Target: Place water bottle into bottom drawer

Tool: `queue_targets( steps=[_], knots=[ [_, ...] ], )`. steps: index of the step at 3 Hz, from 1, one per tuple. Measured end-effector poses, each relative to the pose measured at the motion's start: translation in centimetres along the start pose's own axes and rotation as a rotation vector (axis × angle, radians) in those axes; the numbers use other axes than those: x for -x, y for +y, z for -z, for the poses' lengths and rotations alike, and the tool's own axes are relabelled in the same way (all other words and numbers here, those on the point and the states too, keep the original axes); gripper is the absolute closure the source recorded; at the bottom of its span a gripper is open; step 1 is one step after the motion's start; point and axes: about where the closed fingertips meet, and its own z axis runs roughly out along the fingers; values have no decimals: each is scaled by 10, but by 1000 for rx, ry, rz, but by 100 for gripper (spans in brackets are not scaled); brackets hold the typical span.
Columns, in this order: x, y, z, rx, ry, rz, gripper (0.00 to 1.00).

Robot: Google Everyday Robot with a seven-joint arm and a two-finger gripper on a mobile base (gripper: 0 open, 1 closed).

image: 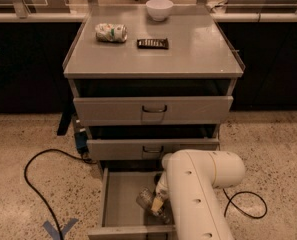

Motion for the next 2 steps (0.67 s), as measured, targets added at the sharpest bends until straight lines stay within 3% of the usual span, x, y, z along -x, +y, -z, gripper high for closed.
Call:
queue_targets(
  steps=[2],
  knots=[
    [0,0,0,0,0,0,36]
  ],
)
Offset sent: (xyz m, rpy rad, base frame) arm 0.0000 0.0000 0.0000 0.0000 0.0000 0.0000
